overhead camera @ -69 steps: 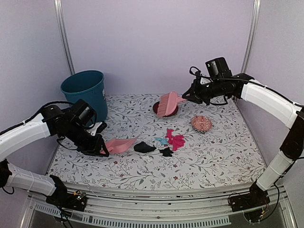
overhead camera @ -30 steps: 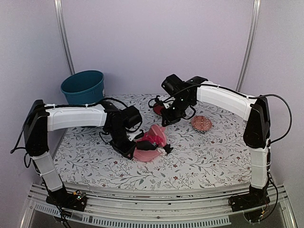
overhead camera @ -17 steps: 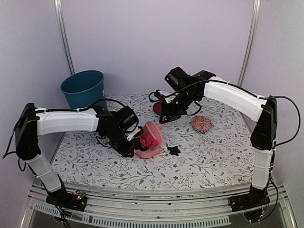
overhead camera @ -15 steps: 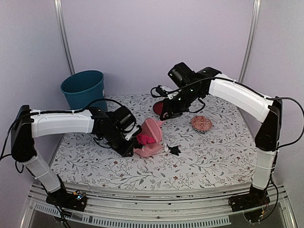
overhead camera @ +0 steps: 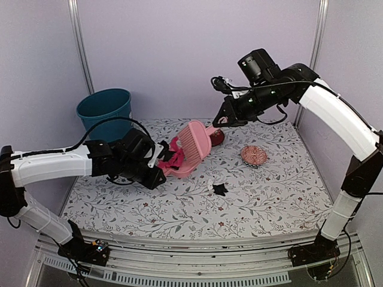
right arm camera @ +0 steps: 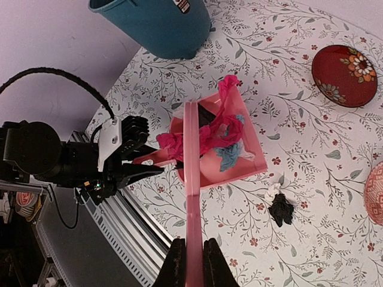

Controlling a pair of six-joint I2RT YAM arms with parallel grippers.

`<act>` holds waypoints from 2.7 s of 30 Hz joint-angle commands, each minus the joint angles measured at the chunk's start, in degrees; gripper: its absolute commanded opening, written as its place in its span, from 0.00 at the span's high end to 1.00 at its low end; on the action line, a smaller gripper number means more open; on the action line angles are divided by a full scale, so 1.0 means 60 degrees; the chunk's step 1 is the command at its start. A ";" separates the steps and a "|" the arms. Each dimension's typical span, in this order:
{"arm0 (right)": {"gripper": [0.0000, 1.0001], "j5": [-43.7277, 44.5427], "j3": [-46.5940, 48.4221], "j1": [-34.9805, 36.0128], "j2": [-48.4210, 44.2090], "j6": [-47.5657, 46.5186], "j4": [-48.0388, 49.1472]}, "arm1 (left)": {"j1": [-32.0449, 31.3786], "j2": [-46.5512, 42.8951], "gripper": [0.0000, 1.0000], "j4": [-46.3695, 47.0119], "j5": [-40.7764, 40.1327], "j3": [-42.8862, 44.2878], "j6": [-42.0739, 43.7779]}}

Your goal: Sweep away the paper scraps from the table

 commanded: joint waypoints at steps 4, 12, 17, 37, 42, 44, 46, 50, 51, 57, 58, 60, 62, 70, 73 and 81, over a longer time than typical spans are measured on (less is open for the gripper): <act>0.98 0.1353 -0.0610 -0.0784 -0.0909 0.0370 -0.0435 | -0.0160 -0.0621 0.97 -0.0177 -0.0175 -0.0256 -0.0101; 0.98 0.1688 -0.2090 -0.1060 -0.1432 0.0525 -0.0070 | -0.0408 -0.1098 0.96 -0.0994 0.0251 -0.0393 -0.0663; 0.98 0.2185 -0.2446 -0.1073 -0.0915 0.0443 -0.0635 | -0.1025 -0.0722 0.96 -0.1784 0.0643 -0.0129 -0.1097; 0.98 0.1958 -0.2395 0.0143 0.1628 -0.0905 -0.0846 | -0.1832 0.3411 0.98 -0.2195 0.0980 0.1362 0.0415; 0.98 0.0127 -0.2363 0.0346 0.1239 -0.0794 -0.0571 | -0.1827 0.3962 0.98 -0.1853 0.0597 0.1847 0.0707; 0.98 0.0026 -0.2196 0.0343 0.1002 -0.0673 -0.0802 | -0.1831 0.4012 0.98 -0.1682 0.0437 0.1975 0.0686; 0.98 0.0154 -0.1847 0.0350 0.0880 -0.0621 -0.1218 | -0.1840 0.3909 0.98 -0.1505 0.0236 0.1971 0.0593; 0.98 0.0771 -0.0727 0.0345 0.0801 -0.0544 -0.2346 | -0.1838 0.3360 0.98 -0.0894 -0.0181 0.1574 0.0383; 0.98 0.0853 -0.0540 0.0345 0.0689 -0.0517 -0.2399 | -0.1837 0.3173 0.98 -0.0708 -0.0302 0.1429 0.0337; 0.98 0.0089 0.0338 0.0315 -0.0013 0.0057 -0.2395 | -0.1841 0.2217 0.98 0.0185 -0.1127 0.0799 0.0391; 0.98 -0.0133 0.0413 0.0306 -0.0121 0.0212 -0.2387 | -0.1834 0.2124 0.99 0.0231 -0.1288 0.0794 0.0408; 0.98 -0.0448 0.0439 0.0260 -0.0351 0.0399 -0.2389 | -0.1827 0.1918 0.99 0.0343 -0.1609 0.0778 0.0458; 0.98 -0.0809 0.0454 0.0122 -0.0607 0.0513 -0.2393 | -0.1837 0.1709 0.99 0.0478 -0.1839 0.0769 0.0508; 0.98 -0.0967 0.1579 -0.0714 -0.1196 0.1005 -0.2063 | -0.1774 0.1027 0.99 0.0585 -0.2609 0.1047 0.0629; 0.98 -0.0477 0.1404 -0.1008 -0.1719 0.1261 -0.1382 | -0.1694 0.0818 0.99 0.0437 -0.2718 0.1329 0.0630; 0.99 0.1683 -0.1295 -0.1615 -0.3581 0.1689 0.0176 | -0.1216 0.0498 0.99 -0.0490 -0.2841 0.2633 0.0390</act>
